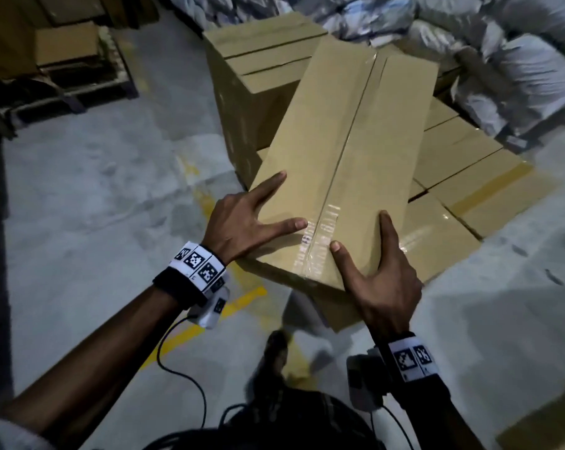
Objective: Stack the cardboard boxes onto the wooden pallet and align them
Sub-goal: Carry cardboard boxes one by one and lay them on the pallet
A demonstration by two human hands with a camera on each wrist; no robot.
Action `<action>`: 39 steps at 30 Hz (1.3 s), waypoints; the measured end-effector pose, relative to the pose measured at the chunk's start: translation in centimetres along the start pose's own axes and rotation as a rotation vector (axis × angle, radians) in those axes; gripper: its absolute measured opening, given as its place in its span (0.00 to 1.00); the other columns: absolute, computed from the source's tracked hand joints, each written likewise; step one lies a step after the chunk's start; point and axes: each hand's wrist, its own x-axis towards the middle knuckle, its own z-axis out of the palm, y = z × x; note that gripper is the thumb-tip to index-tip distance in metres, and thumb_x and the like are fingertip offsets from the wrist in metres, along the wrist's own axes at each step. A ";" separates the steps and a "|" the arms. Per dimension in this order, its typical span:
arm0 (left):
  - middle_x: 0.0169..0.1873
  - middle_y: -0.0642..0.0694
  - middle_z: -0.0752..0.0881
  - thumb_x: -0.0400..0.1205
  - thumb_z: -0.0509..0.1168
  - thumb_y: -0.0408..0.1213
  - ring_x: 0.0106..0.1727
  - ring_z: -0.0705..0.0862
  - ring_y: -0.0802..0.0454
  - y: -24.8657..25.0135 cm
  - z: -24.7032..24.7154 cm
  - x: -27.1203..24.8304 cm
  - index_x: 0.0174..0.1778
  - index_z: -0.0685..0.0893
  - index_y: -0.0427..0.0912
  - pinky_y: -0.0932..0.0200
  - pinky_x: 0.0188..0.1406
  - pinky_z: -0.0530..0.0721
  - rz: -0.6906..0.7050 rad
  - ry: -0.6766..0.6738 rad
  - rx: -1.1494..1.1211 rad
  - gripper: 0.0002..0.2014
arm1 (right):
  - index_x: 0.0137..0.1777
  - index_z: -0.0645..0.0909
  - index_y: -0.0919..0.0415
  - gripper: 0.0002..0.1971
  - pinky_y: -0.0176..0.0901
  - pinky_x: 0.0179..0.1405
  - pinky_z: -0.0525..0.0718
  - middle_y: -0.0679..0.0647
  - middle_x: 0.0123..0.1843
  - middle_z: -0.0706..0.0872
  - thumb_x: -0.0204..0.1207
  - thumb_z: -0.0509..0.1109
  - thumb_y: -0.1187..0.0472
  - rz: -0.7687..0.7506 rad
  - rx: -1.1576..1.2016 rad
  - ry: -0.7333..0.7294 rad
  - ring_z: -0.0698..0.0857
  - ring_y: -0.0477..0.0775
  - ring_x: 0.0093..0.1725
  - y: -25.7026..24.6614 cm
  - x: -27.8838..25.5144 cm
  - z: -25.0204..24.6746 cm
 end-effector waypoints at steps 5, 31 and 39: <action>0.74 0.52 0.85 0.60 0.60 0.89 0.75 0.83 0.47 -4.5 -2.6 6.9 0.85 0.65 0.74 0.49 0.74 0.81 -0.014 -0.058 0.002 0.54 | 0.88 0.52 0.29 0.48 0.59 0.74 0.74 0.52 0.81 0.80 0.70 0.66 0.19 0.043 0.000 0.014 0.79 0.65 0.77 -4.6 5.1 4.7; 0.88 0.48 0.67 0.62 0.58 0.89 0.83 0.71 0.34 -22.1 -8.7 43.9 0.85 0.48 0.80 0.27 0.79 0.67 0.257 -0.643 -0.109 0.55 | 0.88 0.54 0.33 0.50 0.60 0.70 0.80 0.50 0.81 0.80 0.70 0.63 0.16 0.492 -0.053 0.343 0.83 0.65 0.73 -24.1 23.4 26.6; 0.85 0.48 0.73 0.62 0.59 0.89 0.80 0.76 0.36 -22.9 -5.9 48.5 0.87 0.54 0.75 0.39 0.78 0.76 0.275 -0.669 -0.094 0.56 | 0.88 0.53 0.31 0.48 0.58 0.65 0.83 0.53 0.73 0.85 0.71 0.62 0.16 0.536 -0.114 0.330 0.86 0.64 0.65 -22.7 27.8 28.1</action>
